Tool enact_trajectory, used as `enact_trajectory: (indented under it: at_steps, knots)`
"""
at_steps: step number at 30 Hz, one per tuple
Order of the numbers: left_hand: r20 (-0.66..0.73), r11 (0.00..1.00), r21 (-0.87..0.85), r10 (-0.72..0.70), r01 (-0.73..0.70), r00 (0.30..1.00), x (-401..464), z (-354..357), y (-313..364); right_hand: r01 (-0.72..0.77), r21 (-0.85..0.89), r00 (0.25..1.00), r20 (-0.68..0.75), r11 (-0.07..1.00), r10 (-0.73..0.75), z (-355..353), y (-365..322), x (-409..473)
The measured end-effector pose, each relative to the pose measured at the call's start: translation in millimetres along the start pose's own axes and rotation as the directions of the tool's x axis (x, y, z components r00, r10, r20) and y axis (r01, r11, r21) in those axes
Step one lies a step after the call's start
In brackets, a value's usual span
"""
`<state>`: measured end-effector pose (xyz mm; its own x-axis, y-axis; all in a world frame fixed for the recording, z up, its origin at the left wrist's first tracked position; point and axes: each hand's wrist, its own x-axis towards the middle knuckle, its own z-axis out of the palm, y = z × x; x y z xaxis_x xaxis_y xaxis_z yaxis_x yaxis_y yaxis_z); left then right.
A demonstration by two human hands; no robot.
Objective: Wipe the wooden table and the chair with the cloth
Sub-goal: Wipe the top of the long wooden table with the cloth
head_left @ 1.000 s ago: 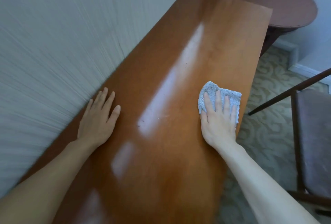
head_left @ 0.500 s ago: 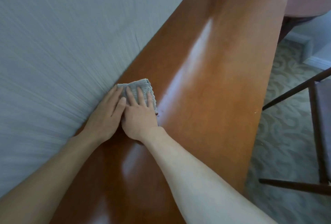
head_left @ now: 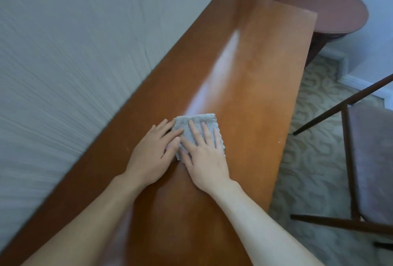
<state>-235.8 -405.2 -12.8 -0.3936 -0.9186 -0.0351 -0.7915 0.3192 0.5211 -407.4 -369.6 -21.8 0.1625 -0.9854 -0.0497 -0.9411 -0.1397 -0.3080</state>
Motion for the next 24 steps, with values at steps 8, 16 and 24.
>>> enact_trajectory:
  at_steps: [8,16,24]
  knots:
    - [0.084,0.993,-0.048,0.112,-0.108,0.990,39.7,47.3,84.2,-0.259,-0.040,0.965,-0.057,0.965,0.257,-31.1,98.4,-34.1]
    - [0.021,0.997,-0.045,0.064,-0.063,0.998,24.4,44.6,95.8,-0.430,0.027,0.892,-0.142,0.902,0.429,-44.0,143.5,-34.1]
    - [-0.255,0.988,-0.054,-0.152,0.143,0.955,-27.5,13.5,64.3,-0.183,0.564,0.838,-0.338,0.805,0.427,-60.7,97.8,-11.9]
